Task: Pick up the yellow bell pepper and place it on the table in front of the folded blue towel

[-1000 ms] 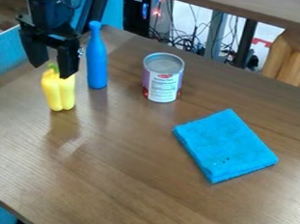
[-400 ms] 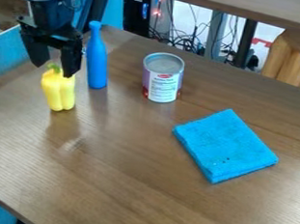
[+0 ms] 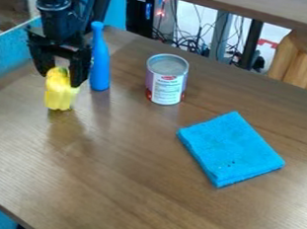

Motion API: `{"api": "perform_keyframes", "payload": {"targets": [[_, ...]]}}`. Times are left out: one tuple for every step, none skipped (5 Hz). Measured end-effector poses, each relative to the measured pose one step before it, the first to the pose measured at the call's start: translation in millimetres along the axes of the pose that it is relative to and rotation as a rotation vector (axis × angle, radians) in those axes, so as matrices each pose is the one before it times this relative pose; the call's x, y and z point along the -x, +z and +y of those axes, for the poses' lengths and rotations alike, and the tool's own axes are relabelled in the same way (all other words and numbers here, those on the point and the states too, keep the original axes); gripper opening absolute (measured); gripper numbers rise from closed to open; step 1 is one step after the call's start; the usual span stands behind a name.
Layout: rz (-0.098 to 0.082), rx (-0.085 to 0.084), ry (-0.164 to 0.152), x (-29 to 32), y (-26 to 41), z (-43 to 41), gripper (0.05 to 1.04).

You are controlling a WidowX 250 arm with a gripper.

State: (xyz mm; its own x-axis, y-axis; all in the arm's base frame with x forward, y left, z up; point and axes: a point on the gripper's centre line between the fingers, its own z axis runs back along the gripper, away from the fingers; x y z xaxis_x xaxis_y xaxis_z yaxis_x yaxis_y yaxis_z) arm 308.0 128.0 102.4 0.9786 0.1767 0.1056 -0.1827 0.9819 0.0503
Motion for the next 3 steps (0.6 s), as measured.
{"api": "perform_keyframes", "payload": {"targets": [[0.0203,-0.0004,0.0115,3.4,-1.15,-0.03,1.001],[0.0109,-0.0007,0.0197,2.49,-2.52,-0.63,0.956],[-0.0029,-0.0017,0.0113,0.59,-1.2,0.05,0.853]]}}
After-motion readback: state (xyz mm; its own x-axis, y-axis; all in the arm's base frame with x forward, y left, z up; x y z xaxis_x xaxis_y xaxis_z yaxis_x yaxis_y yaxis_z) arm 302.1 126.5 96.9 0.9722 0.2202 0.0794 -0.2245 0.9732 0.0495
